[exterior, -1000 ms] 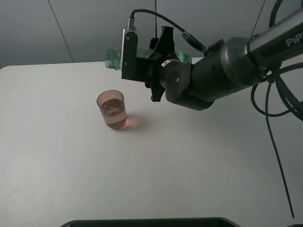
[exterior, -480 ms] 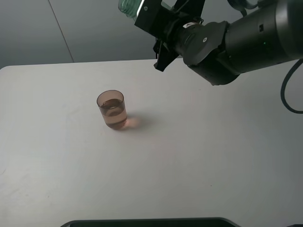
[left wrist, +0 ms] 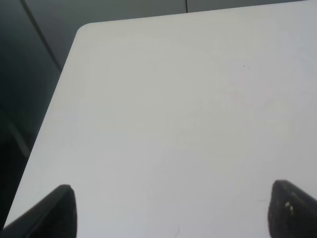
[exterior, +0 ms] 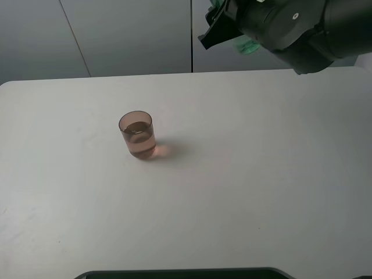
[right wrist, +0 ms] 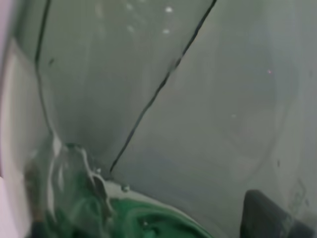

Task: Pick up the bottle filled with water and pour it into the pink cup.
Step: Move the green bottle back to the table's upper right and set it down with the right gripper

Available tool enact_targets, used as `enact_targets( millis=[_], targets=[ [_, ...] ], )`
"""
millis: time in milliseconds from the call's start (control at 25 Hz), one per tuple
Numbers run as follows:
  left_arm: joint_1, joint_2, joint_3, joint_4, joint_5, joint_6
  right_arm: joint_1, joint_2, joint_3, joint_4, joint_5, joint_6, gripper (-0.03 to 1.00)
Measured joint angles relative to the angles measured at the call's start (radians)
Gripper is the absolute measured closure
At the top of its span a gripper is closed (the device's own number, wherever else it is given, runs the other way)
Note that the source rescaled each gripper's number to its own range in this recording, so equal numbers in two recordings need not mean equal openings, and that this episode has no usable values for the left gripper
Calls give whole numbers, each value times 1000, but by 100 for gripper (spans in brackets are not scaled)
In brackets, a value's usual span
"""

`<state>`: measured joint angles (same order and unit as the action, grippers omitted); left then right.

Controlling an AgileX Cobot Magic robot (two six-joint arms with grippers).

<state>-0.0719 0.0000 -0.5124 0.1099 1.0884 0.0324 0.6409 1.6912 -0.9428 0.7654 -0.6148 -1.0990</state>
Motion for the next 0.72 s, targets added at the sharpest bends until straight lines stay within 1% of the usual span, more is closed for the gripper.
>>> enact_targets(
  millis=[160,320,440,560,640,720],
  targets=[
    [0,0,0,0,0,0,-87,0,0,-135,84,211,96],
    [0,0,0,0,0,0,-206,0,0,-297,172,481,96],
    [0,0,0,0,0,0,-304,0,0,-443,233,717,96],
    [0,0,0,0,0,0,-397,0,0,-600,258,960,96],
    [0,0,0,0,0,0,-457,0,0,-708,264,1052,96],
    [0,0,0,0,0,0,-499,0,0,-765,261,1093,96]
  ],
)
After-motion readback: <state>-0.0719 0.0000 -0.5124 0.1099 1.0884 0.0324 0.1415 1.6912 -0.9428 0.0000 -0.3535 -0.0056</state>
